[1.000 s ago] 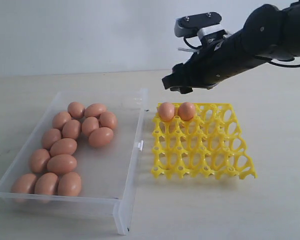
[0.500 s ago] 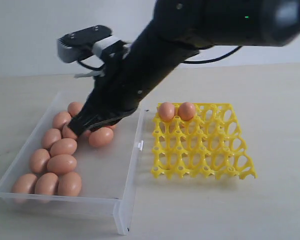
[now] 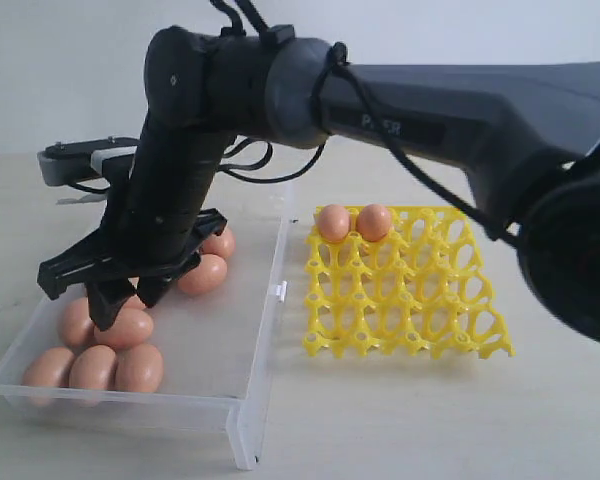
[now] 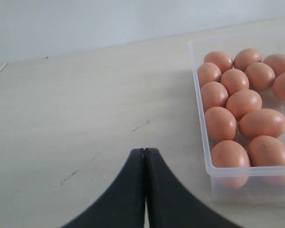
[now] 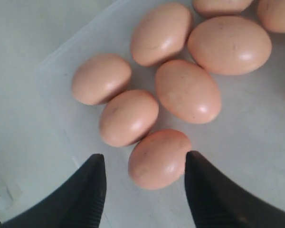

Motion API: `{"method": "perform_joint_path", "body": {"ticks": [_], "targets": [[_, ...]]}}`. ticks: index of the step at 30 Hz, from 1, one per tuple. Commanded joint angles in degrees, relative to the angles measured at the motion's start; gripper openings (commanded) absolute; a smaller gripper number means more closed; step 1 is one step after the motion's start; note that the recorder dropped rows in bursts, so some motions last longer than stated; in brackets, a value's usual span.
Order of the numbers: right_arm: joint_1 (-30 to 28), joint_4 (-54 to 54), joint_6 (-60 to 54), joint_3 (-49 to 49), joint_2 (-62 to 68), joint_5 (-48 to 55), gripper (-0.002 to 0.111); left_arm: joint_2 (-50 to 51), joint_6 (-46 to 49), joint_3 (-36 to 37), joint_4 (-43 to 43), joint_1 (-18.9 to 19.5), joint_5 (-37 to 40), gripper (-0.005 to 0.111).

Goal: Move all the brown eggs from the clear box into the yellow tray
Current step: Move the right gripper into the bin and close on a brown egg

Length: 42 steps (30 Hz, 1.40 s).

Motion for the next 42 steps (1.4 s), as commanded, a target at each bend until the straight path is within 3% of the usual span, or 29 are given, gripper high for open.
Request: {"method": "perform_joint_path", "body": {"ticks": [1,11,30,33,37,42], "targets": [[0.1,-0.4,5.5,-3.3,4.1,1.5,0.051,-0.3,-0.2,-0.2,-0.3,-0.3,-0.4,0.0],[0.1,-0.4,11.4,-4.5,8.6,1.5,0.051,-0.3,-0.2,-0.2,-0.3,-0.3,-0.4,0.0],[0.5,-0.3,11.7,-4.5,10.6,2.4,0.055,-0.3,-0.2,-0.2,-0.3,-0.3,-0.4,0.0],[0.5,-0.5,11.2,-4.5,10.6,2.8,0.041,-0.3,-0.2,-0.2,-0.3,-0.3,-0.4,0.0],[0.5,-0.6,6.6,-4.5,10.3,3.1,0.0,-0.3,-0.2,-0.2,-0.3,-0.3,-0.4,0.0],[0.5,-0.7,3.1,-4.5,7.9,2.8,0.0,-0.3,-0.2,-0.2,-0.3,-0.3,-0.4,0.0]]}}
